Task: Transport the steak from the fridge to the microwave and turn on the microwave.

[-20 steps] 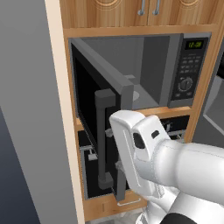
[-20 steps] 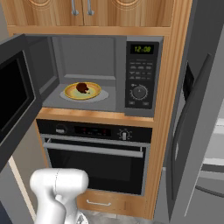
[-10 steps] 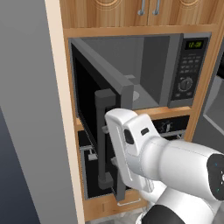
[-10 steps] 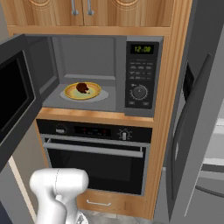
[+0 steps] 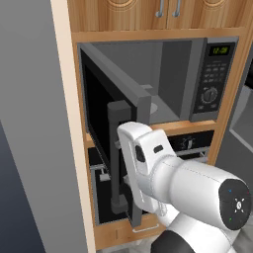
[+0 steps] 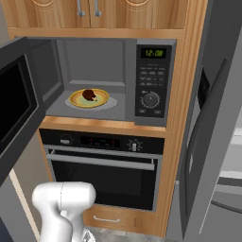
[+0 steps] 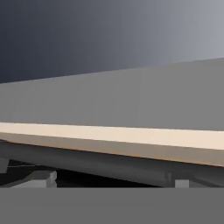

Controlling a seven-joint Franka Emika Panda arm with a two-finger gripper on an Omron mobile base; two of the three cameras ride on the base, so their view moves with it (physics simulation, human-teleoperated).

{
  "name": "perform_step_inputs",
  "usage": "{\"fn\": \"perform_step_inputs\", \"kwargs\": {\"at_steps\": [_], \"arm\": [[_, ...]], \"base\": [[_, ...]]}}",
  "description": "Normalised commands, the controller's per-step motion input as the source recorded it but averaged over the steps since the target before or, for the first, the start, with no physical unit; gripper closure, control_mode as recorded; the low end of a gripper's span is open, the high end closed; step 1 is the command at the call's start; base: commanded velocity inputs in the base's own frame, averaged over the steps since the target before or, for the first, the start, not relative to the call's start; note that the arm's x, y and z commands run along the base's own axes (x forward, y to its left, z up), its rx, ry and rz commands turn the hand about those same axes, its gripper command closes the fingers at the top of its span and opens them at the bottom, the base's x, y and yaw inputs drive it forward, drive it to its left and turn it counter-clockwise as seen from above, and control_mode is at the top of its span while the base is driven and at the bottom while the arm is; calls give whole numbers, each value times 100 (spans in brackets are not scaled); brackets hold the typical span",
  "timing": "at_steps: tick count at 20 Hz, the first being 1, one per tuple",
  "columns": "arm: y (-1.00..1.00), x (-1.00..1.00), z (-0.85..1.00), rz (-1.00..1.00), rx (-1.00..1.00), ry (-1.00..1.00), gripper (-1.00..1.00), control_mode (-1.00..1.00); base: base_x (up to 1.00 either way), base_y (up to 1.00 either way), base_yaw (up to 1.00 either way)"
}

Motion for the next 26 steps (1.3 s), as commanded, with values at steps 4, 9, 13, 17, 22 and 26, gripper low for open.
{"fn": "perform_step_inputs", "kwargs": {"at_steps": [4,9,13,17,22,26], "arm": [[0,21,-9,-7,0,0,-100,-100],[-21,22,-10,-14,0,0,-100,-100],[-32,22,-11,-15,0,0,-100,-100],[-39,23,-12,-16,0,0,-100,-100],[-40,28,-12,-18,0,0,-100,-100],[-42,28,-11,-17,0,1,-100,-100]], "base": [[0,0,0],[0,0,0],[0,0,0],[0,0,0],[0,0,0],[0,0,0]]}}
